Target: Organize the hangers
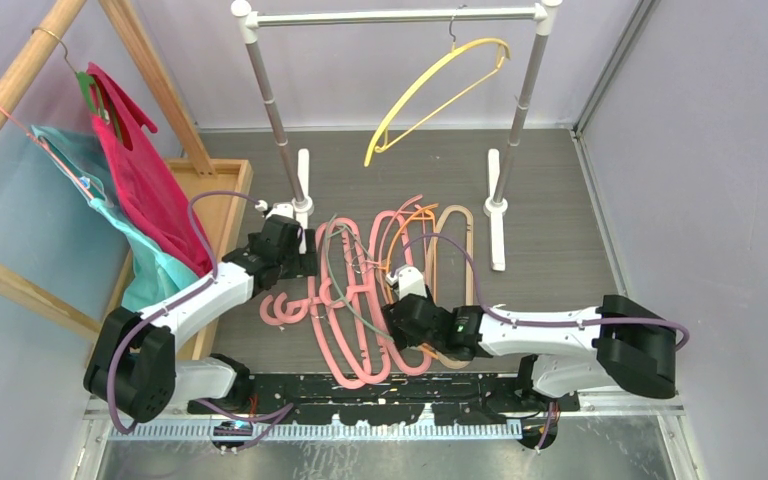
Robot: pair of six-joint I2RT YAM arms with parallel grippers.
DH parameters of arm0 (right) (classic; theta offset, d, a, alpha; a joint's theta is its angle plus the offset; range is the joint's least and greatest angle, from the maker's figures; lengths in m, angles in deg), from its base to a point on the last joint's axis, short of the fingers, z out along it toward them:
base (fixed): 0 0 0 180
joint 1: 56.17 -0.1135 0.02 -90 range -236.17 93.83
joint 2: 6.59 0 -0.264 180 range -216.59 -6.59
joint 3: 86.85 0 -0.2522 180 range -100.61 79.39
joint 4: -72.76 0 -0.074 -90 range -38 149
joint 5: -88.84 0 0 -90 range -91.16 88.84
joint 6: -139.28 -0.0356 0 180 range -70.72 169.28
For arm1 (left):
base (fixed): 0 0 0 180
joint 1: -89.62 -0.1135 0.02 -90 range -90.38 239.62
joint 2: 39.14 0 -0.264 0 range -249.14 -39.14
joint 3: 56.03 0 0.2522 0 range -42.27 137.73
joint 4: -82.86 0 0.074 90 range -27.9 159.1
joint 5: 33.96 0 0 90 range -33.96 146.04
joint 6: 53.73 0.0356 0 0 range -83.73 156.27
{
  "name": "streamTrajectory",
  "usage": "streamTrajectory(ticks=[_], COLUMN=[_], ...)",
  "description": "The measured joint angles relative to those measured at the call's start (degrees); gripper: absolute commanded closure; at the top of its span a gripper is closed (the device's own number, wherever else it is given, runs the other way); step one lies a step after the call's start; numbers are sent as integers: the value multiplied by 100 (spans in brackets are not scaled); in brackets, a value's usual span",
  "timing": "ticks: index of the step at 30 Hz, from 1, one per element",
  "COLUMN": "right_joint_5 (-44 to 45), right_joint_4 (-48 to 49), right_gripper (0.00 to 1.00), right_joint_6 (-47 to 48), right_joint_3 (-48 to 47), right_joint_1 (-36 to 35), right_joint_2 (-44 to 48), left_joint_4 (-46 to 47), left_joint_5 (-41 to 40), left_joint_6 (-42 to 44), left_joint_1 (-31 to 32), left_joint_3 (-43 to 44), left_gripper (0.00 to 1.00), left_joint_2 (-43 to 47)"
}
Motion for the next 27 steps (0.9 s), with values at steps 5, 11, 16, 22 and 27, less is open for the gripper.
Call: streamTrajectory(ticks=[5,11,16,22,27], right_joint_5=[267,372,234,-15,-197], right_joint_4=[52,4,-264,-391,-131], right_gripper=[95,99,99,99,99], right_joint_6=[46,44,24,-92,-155], right_joint_3=[-68,-122,-168,-533,-833], right_joint_1=[0,0,2,4,4], right_joint_2=[-164,-168,341,1314,1423], left_joint_4=[7,24,26,28,26], left_joint_5=[0,2,0,0,-2], left_joint_6=[0,-2,-9,-20,-22], left_joint_1=[0,0,0,0,0], left_joint_3=[0,-2,-4,-55,-107], left_gripper=[2,2,2,2,2], left_joint_2=[2,2,7,127,192])
